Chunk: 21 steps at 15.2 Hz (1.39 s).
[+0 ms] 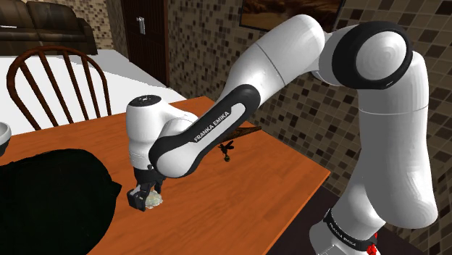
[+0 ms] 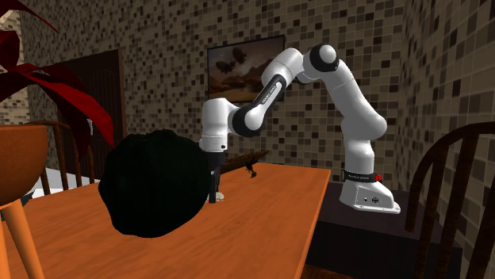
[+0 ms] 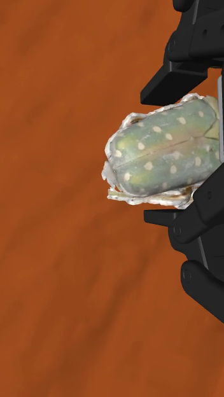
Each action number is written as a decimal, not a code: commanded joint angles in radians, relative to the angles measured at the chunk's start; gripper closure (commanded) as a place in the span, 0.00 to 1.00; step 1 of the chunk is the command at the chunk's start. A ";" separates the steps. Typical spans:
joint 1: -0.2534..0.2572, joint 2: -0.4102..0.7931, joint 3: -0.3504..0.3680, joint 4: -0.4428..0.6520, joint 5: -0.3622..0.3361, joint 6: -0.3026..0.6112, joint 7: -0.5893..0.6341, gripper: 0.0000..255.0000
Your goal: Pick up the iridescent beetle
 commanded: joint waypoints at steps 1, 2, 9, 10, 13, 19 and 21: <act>0.000 0.002 -0.001 0.000 -0.001 0.001 0.000 1.00; 0.000 0.002 -0.001 0.001 -0.001 0.001 0.000 1.00; -0.002 -0.008 0.003 0.000 0.004 -0.008 -0.002 1.00; -0.005 -0.018 0.006 0.000 0.009 -0.018 -0.005 1.00; -0.012 -0.045 0.016 0.005 0.024 -0.048 -0.014 1.00; -0.025 -0.097 0.033 0.019 0.053 -0.111 -0.031 1.00; -0.029 -0.113 0.038 0.026 0.062 -0.132 -0.036 1.00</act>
